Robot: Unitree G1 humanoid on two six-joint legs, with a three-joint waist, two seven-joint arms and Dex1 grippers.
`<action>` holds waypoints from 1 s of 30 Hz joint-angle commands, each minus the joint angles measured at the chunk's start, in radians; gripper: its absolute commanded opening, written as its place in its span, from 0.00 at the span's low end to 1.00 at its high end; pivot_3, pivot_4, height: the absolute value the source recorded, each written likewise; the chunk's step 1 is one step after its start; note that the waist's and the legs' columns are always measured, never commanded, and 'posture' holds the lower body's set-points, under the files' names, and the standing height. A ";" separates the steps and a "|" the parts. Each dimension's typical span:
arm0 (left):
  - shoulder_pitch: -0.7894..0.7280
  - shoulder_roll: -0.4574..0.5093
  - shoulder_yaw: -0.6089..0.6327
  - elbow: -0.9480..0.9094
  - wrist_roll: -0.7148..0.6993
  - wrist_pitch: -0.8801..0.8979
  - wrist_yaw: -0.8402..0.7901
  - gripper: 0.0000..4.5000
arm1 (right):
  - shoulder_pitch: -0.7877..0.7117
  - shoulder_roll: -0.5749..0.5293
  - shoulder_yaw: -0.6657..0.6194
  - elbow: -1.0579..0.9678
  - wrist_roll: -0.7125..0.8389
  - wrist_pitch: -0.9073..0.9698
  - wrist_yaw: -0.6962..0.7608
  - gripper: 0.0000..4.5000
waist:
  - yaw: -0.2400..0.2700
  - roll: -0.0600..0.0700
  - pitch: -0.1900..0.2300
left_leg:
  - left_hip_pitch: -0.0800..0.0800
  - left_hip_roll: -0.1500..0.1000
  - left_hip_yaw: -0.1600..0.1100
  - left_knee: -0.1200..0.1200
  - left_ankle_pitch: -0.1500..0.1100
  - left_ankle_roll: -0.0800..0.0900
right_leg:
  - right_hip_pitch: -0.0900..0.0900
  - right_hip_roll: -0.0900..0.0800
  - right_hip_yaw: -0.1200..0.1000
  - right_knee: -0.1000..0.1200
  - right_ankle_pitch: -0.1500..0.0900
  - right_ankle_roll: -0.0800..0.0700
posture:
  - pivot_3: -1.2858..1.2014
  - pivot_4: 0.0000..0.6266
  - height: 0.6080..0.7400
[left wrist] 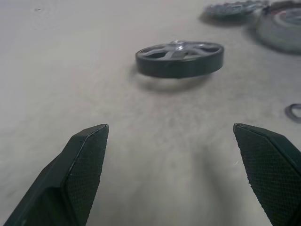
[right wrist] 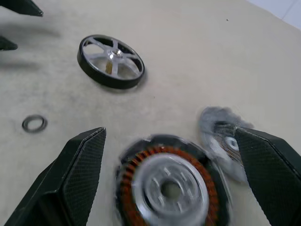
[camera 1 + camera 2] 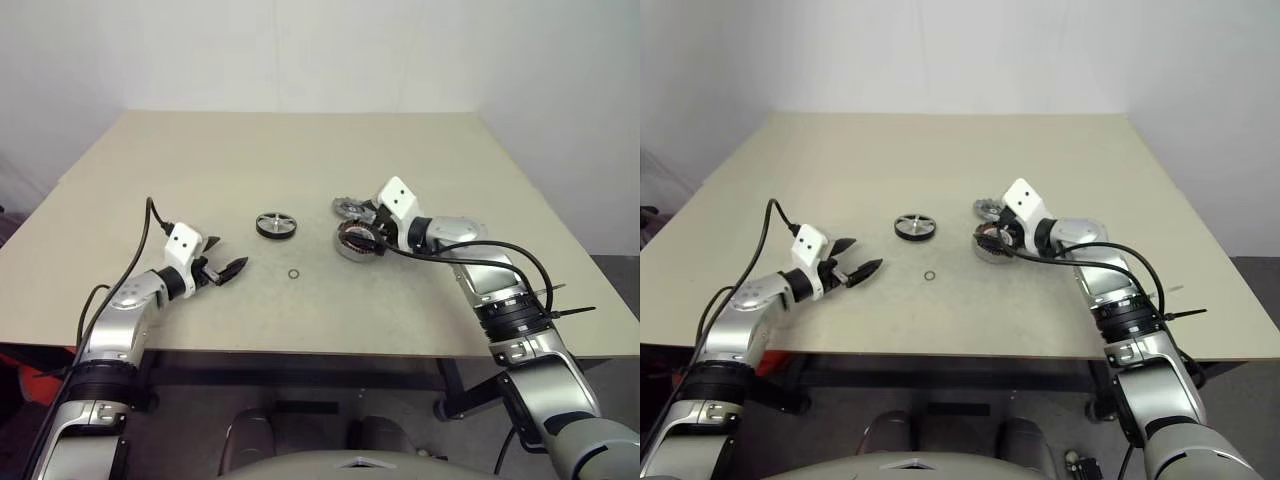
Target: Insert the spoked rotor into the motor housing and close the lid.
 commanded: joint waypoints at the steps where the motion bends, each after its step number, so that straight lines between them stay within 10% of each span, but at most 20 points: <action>1: -0.024 0.002 0.005 -0.011 0.002 -0.023 0.002 0.99 | -0.040 0.000 0.000 0.040 -0.017 -0.044 0.010 1.00 | 0.001 0.000 0.000 | 0.000 0.000 0.000 0.000 0.000 0.000 | 0.000 0.000 0.000 0.000 0.000 0.000 | 0.52 0.00 1.00; 30: 0.005 -0.016 0.009 -0.029 0.007 -0.030 0.023 0.99 | -0.038 -0.023 0.153 0.218 -0.165 -0.156 0.204 1.00 | 0.003 0.000 0.000 | 0.000 0.000 0.000 0.001 -0.001 0.002 | 0.001 0.000 0.000 0.000 0.000 0.000 | 0.52 0.00 1.00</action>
